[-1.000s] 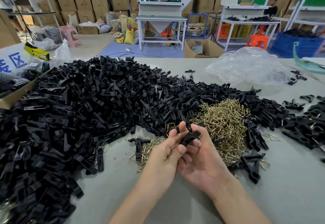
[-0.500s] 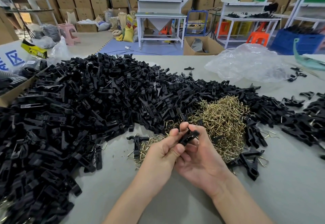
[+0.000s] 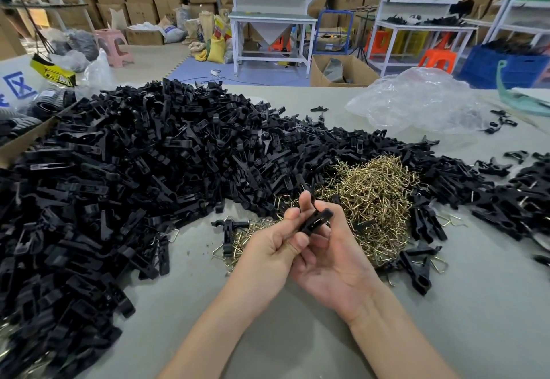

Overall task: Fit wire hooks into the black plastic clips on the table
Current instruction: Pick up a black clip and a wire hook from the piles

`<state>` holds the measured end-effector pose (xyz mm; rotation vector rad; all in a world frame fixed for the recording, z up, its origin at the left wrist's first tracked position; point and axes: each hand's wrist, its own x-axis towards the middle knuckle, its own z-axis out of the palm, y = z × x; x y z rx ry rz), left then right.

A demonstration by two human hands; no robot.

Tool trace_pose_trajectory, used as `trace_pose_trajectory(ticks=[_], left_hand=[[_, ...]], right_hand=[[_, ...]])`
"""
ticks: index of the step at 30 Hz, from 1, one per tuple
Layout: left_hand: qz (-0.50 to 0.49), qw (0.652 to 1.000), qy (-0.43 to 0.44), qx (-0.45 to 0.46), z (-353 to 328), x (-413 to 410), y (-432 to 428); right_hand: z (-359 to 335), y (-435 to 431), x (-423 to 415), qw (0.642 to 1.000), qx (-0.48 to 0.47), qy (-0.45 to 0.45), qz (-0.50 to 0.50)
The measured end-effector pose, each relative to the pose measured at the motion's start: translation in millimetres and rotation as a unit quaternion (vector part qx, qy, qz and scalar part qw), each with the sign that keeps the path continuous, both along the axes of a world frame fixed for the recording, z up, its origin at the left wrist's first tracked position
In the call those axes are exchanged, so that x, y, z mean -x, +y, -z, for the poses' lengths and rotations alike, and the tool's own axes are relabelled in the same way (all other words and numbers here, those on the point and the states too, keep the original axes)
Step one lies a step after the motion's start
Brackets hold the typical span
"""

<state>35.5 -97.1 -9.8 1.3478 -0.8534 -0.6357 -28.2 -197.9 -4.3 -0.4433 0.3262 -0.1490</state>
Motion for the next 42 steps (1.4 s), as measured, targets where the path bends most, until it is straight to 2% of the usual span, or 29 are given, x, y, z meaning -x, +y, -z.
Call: trace_pose_trajectory(ticks=[10, 14, 17, 20, 25, 30, 33, 37, 40, 42], left_hand=[[-0.023, 0.999, -0.026, -0.025, 2, -3, -1], [-0.003, 1.000, 0.013, 0.001, 1, -2, 0], [-0.022, 0.999, 0.014, 0.023, 2, 1, -1], [-0.107, 0.993, -0.040, 0.019, 9, 2, -2], [-0.192, 0.961, -0.198, -0.021, 17, -1, 0], [-0.199, 0.955, -0.220, -0.010, 17, -2, 0], [-0.195, 0.963, -0.187, 0.015, 14, -1, 0], [-0.197, 0.969, -0.145, 0.025, 9, -3, 4], [-0.175, 0.973, -0.149, 0.000, 6, -3, 4], [-0.167, 0.973, -0.156, -0.021, 6, -2, 3]], right_hand=[[9, -2, 0, 1.000, -0.007, 0.006, 0.016], [6, -4, 1, 0.999, 0.053, -0.005, -0.009], [6, -4, 1, 0.996, 0.086, -0.011, -0.013], [5, -3, -1, 0.994, 0.106, -0.004, 0.004], [6, -5, -1, 0.996, 0.079, -0.037, 0.027], [9, -6, -1, 0.994, 0.090, -0.049, 0.034], [8, -4, -2, 0.986, 0.155, -0.060, 0.022], [3, -3, 4, 0.948, 0.311, -0.069, 0.021], [-5, 2, 10, 0.918, 0.387, -0.016, 0.080], [-6, 7, 13, 0.905, 0.406, 0.029, 0.123]])
